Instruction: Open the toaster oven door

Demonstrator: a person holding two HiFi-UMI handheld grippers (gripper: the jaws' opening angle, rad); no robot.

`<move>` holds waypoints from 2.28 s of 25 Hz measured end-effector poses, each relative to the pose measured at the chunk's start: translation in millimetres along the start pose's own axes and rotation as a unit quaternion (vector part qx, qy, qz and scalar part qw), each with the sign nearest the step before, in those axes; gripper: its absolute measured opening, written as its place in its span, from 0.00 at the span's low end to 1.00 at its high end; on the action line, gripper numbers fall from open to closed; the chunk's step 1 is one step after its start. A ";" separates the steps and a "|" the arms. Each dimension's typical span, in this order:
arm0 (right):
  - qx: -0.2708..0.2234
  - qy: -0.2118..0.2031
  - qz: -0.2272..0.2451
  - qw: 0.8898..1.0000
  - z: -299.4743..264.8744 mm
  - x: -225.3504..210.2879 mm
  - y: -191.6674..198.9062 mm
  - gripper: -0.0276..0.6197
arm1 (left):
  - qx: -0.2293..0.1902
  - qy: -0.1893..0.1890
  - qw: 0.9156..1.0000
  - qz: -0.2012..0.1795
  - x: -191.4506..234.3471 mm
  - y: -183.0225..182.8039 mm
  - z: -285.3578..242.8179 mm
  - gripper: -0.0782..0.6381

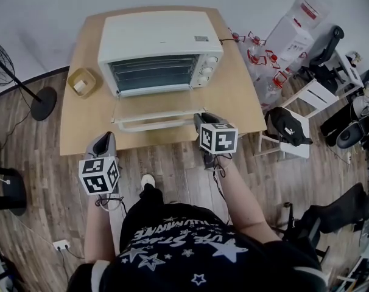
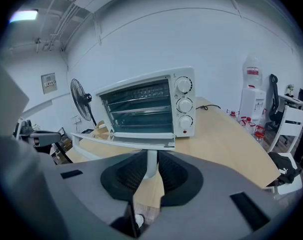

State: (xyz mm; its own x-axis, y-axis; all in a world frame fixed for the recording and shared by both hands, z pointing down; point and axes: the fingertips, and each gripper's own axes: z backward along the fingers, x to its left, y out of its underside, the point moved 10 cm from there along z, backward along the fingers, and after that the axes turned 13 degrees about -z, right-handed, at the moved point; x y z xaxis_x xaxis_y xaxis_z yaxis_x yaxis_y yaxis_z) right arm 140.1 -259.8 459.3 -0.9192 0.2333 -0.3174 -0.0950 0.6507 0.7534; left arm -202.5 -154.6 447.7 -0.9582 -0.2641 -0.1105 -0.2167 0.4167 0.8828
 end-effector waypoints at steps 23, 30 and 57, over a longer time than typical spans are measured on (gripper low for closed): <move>0.042 0.009 -0.010 0.999 -18.2 -23.4 75.4 0.15 | 0.035 0.021 0.999 0.010 -21.5 25.4 2.4 0.14; 0.046 0.019 -0.015 0.999 -26.3 -27.3 90.2 0.15 | 0.041 0.025 0.999 0.014 -20.1 31.1 1.1 0.14; 0.030 0.031 -0.036 0.998 -6.2 -33.5 96.8 0.17 | 0.028 0.017 0.999 0.025 -40.0 42.9 33.0 0.14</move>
State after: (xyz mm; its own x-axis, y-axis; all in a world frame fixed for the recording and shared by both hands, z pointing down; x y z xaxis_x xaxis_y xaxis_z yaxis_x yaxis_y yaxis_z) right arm 159.4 -209.1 546.5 -0.9327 0.1416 -0.3318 -0.1397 0.7061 0.6941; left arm -179.7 -97.5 475.0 -0.9611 -0.2714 -0.0507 -0.1805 0.4785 0.8594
